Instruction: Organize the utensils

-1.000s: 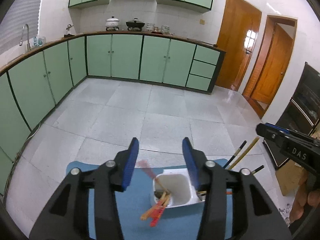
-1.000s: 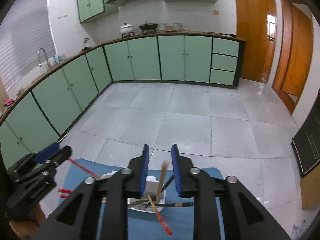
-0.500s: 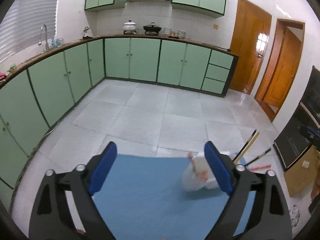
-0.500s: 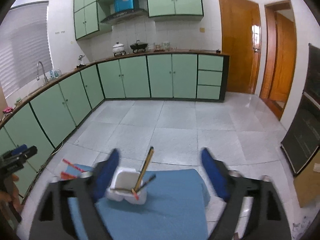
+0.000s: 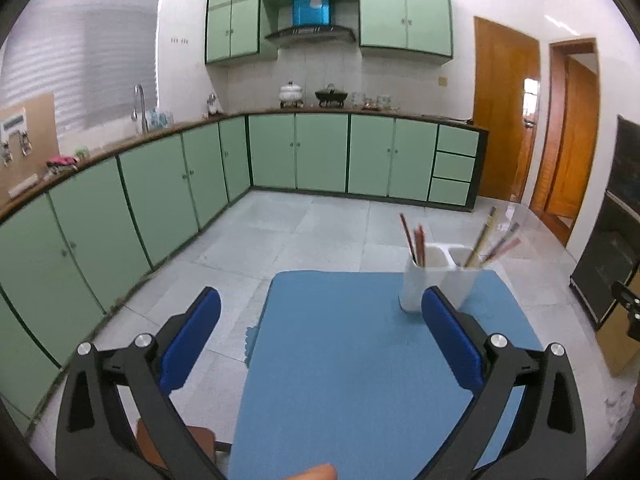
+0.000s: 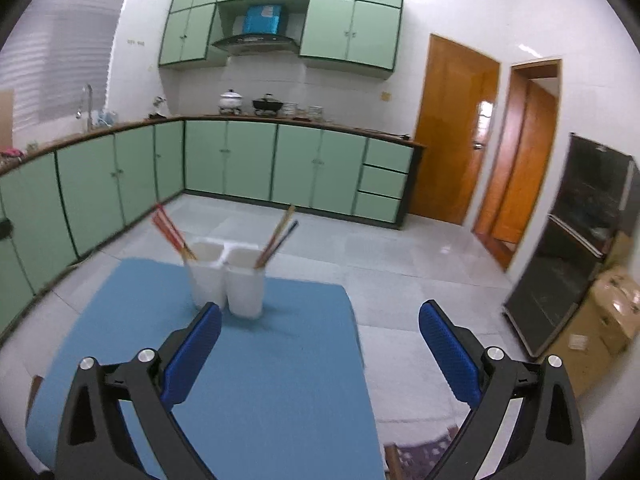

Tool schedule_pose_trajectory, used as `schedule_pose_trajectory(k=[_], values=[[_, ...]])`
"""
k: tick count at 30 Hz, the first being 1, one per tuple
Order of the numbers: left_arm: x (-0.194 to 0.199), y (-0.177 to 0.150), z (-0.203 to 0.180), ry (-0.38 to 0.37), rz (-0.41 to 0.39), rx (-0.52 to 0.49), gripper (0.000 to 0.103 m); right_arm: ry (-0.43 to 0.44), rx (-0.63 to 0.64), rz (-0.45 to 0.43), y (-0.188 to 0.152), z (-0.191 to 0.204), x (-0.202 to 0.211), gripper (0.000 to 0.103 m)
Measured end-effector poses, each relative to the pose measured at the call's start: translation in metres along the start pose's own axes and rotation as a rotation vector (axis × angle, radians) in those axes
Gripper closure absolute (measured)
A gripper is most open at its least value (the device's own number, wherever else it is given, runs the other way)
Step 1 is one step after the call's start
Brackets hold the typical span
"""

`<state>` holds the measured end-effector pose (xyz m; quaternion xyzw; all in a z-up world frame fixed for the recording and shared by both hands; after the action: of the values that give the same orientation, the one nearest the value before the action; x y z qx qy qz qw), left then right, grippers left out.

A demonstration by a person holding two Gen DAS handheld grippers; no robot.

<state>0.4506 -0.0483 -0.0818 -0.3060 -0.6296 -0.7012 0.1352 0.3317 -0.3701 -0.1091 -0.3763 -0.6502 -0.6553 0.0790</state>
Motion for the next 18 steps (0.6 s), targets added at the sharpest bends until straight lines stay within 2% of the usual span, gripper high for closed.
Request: schedule_pose_trajectory(k=[4, 6, 10, 12, 15, 18], values=[[0.046, -0.041, -0.017, -0.019, -0.015, -0.059, 0.005, 0.012, -0.022, 0.018, -0.047, 0.007, 0.041, 0.006], [0.073, -0.063, -0.022, -0.005, -0.032, -0.061, 0.005, 0.049, -0.018, 0.001, -0.065, 0.011, 0.065, 0.006], [0.112, -0.096, -0.031, -0.041, -0.020, -0.013, 0.005, 0.061, -0.007, -0.019, -0.081, 0.013, 0.104, 0.006], [0.127, -0.108, -0.035, -0.025, -0.020, -0.012, 0.005, 0.047, 0.000, -0.046, -0.087, 0.011, 0.124, 0.006], [0.152, -0.123, -0.046, 0.015, -0.030, -0.036, 0.005, 0.077, -0.007, -0.071, -0.094, 0.014, 0.154, 0.006], [0.176, -0.131, -0.058, 0.001, -0.051, -0.038, 0.005, 0.095, -0.028, -0.091, -0.101, 0.011, 0.175, 0.006]])
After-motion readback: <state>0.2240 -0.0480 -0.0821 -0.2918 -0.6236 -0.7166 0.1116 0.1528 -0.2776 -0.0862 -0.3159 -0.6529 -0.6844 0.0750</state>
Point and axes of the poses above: each gripper's, at about its wrist camera, not at the fingertips, and x roughly against the way its jaws point, z to its left, y to its top, the point moved 9 cm from there along -x, roughly the way its jaws point, and after that the axes turned 9 degrees about z, right-handed, at the moved point
